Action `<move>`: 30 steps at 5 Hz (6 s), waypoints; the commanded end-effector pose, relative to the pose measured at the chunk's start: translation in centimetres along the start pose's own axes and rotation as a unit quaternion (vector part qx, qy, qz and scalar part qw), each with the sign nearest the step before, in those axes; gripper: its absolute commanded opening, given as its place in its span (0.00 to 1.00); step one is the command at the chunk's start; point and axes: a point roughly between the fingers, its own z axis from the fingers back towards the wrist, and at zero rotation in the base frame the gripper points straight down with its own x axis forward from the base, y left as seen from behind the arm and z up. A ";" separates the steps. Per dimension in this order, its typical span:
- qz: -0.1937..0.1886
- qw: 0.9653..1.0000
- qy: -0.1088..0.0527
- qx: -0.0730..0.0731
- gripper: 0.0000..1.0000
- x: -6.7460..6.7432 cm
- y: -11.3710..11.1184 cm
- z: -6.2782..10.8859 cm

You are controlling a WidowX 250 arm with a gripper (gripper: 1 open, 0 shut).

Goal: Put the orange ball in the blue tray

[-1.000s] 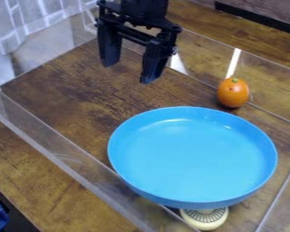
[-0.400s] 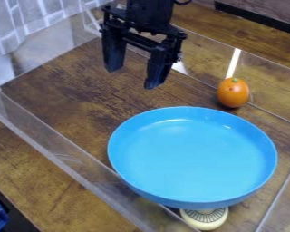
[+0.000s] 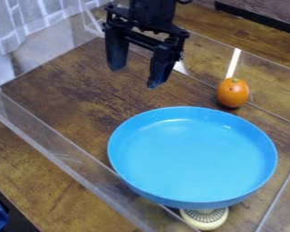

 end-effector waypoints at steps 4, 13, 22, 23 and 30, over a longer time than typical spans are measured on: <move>-0.019 1.000 -0.021 -0.001 1.00 0.9 -1.3 1.2; -0.075 0.997 0.010 0.004 1.00 3.0 -3.0 -0.9; -0.132 0.990 0.044 0.016 1.00 7.3 -3.1 -3.8; -0.133 0.990 0.043 0.020 1.00 8.0 -3.0 -3.9; -0.151 0.987 0.045 0.032 1.00 12.0 -3.3 -6.4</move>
